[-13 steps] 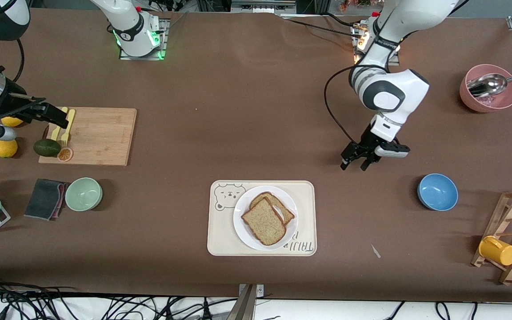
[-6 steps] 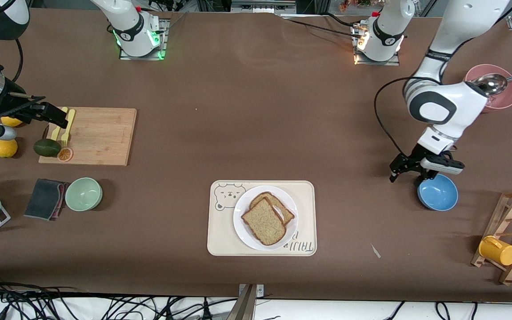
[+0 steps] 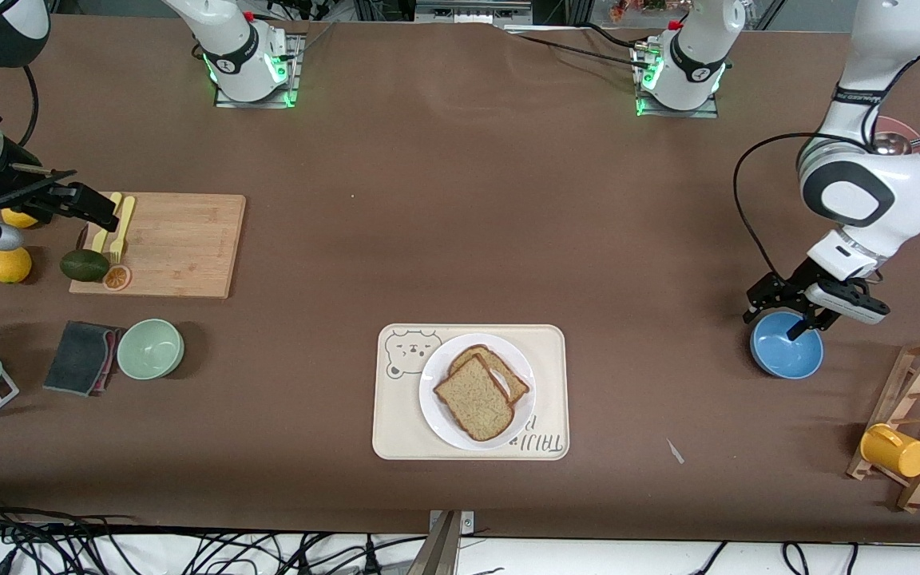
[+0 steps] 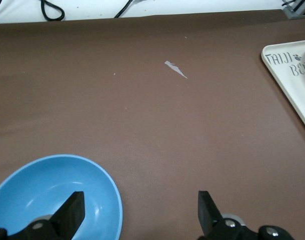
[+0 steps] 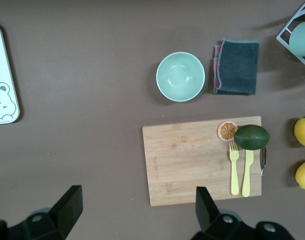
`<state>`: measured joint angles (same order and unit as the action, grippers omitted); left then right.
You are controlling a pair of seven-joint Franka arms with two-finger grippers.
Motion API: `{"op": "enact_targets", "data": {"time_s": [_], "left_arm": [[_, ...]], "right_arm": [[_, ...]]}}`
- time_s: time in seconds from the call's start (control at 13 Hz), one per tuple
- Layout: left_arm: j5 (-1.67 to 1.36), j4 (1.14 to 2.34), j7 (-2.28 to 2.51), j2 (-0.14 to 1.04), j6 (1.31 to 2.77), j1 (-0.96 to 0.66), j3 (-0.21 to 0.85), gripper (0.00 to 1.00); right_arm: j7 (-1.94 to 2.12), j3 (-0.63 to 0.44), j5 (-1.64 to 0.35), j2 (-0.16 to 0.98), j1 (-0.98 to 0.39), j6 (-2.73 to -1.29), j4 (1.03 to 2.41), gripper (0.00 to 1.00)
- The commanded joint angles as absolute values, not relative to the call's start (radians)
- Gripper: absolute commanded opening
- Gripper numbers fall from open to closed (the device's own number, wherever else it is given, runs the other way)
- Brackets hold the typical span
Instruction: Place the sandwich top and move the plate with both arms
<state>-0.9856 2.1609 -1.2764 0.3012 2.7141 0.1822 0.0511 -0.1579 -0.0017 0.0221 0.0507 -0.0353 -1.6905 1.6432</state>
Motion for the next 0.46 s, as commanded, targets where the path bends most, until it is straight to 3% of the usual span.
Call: {"op": "enact_targets", "data": {"time_s": [0.0,0.23,0.39], "left_arm": [[-0.786,2.091,-1.109,0.281,2.572,0.184,0.009,0.99],[-0.400,1.897,-0.715,0.284,2.305,0.196,-0.002,0.99],[-0.325,1.835,-0.594,0.281,2.206,0.195,0.000,0.99]], "right_arm": [[-0.156,-0.002,0.008,0.038,-0.031,-1.686,1.637,1.00],[-0.083,-0.005,0.006,0.051,-0.029,-1.684,1.635,1.00],[-0.081,-0.008,0.006,0.046,-0.029,-1.680,1.622,1.00]]}}
